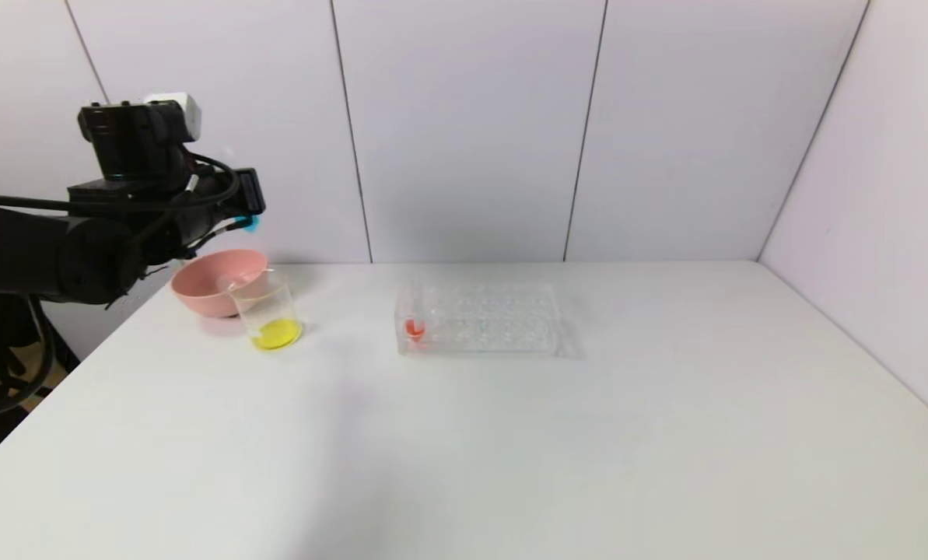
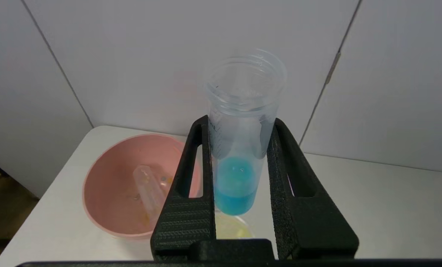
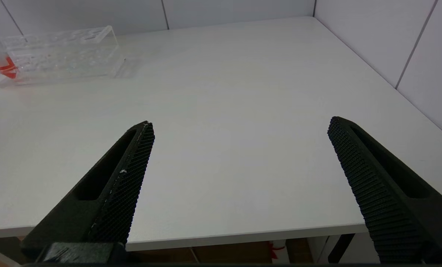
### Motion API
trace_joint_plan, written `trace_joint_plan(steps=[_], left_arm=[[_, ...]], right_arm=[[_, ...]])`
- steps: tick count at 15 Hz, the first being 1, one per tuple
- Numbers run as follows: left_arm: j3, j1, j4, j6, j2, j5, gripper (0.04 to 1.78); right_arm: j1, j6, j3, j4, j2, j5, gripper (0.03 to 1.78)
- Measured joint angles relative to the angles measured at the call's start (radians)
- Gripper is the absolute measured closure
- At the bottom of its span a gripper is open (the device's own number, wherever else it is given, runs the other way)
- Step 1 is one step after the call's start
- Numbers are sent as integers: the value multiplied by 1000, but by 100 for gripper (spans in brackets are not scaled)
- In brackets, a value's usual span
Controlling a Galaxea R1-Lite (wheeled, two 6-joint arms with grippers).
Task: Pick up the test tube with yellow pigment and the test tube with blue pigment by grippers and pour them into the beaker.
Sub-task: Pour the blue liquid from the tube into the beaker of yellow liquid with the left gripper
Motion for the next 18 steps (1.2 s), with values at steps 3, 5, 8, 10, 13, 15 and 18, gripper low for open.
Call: trace_joint_plan(steps=[3, 5, 8, 10, 13, 15, 18], left_arm=[[51, 114, -4, 1, -20, -71, 138], [76, 186, -7, 3, -30, -116, 138], [119, 253, -6, 9, -45, -193, 138], [134, 288, -4, 12, -52, -234, 138], [137, 313, -4, 33, -57, -248, 138], [139, 318, -4, 43, -61, -251, 138], [140, 321, -2, 56, -65, -251, 138]], right_arm=[[0, 0, 0, 0, 0, 0, 10], [0, 0, 0, 0, 0, 0, 10], [0, 0, 0, 0, 0, 0, 10], [0, 0, 0, 0, 0, 0, 10], [0, 0, 0, 0, 0, 0, 10], [0, 0, 0, 0, 0, 0, 10], [0, 0, 0, 0, 0, 0, 10]])
